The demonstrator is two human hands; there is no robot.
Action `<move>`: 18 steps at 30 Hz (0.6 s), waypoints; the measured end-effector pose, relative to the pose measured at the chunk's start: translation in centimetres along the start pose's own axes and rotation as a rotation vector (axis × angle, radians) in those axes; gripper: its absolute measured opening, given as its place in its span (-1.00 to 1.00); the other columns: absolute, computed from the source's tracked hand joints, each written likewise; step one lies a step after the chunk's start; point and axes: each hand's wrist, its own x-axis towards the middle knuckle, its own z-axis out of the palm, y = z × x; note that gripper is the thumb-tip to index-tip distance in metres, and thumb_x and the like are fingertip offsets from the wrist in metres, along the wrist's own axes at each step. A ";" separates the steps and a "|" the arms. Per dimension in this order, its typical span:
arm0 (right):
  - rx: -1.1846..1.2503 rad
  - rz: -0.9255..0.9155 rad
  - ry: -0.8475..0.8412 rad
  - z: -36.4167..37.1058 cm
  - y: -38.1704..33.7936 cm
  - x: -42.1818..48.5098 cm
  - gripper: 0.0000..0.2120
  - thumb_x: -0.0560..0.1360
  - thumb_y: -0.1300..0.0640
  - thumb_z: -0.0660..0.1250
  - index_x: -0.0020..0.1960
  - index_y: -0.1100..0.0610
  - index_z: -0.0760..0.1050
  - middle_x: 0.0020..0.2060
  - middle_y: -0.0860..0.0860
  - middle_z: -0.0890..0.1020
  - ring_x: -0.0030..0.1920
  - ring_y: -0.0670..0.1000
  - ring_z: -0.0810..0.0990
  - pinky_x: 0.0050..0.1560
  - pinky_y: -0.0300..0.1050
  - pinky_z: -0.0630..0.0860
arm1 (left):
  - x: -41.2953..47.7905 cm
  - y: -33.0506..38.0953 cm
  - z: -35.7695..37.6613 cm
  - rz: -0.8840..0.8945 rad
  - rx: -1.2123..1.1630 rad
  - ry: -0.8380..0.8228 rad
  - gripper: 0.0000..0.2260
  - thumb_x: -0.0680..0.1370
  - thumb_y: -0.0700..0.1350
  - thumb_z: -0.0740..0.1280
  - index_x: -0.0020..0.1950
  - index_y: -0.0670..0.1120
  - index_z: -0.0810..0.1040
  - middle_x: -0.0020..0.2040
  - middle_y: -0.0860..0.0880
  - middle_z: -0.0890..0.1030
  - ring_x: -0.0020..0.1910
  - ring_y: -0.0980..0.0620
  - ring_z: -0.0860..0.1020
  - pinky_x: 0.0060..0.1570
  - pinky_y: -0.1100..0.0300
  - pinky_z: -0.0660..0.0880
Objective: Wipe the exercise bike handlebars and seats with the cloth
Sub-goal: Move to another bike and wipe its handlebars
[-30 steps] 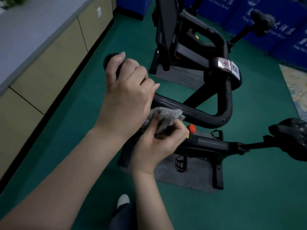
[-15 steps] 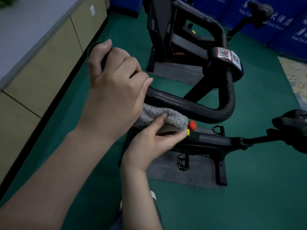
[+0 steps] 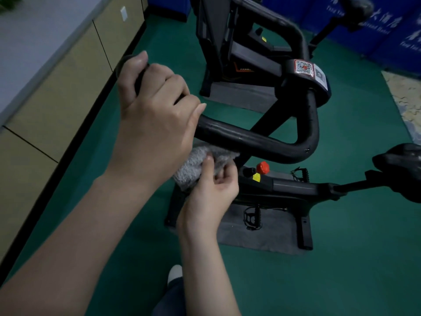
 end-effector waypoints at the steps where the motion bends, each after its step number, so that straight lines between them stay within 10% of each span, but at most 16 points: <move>1: 0.004 0.031 -0.038 -0.1 -0.4 0.0 -0.88 0.54 0.27 0.30 0.08 0.24 0.48 -0.36 -0.08 0.42 -0.38 -0.19 0.38 -0.36 -0.41 0.38 | 0.0 -0.1 0.0 0.004 0.004 -0.007 -0.69 0.64 -0.08 0.15 -0.09 -0.16 0.64 -0.14 -0.07 0.58 0.08 -0.15 0.48 0.36 0.02 -0.01; 9: 0.042 0.246 -0.347 0.5 -2.7 0.0 -0.90 0.54 0.39 0.24 0.01 0.24 0.43 -0.20 0.16 0.49 -0.19 0.09 0.43 -0.11 -0.01 0.40 | -0.1 -0.2 0.0 0.022 0.024 -0.022 -0.69 0.64 -0.07 0.13 -0.07 -0.15 0.63 -0.10 -0.08 0.59 0.11 -0.18 0.48 0.36 0.01 -0.02; 18: 0.088 0.139 -0.231 -2.2 -4.4 1.7 -0.82 0.51 0.46 0.21 -0.03 0.23 0.48 -0.17 0.19 0.55 -0.12 0.15 0.49 -0.03 0.06 0.42 | 0.0 0.8 -0.4 -0.020 -0.018 -0.035 -0.71 0.65 -0.04 0.15 0.04 -0.13 0.63 -0.03 -0.08 0.59 0.15 -0.17 0.46 0.38 -0.05 -0.02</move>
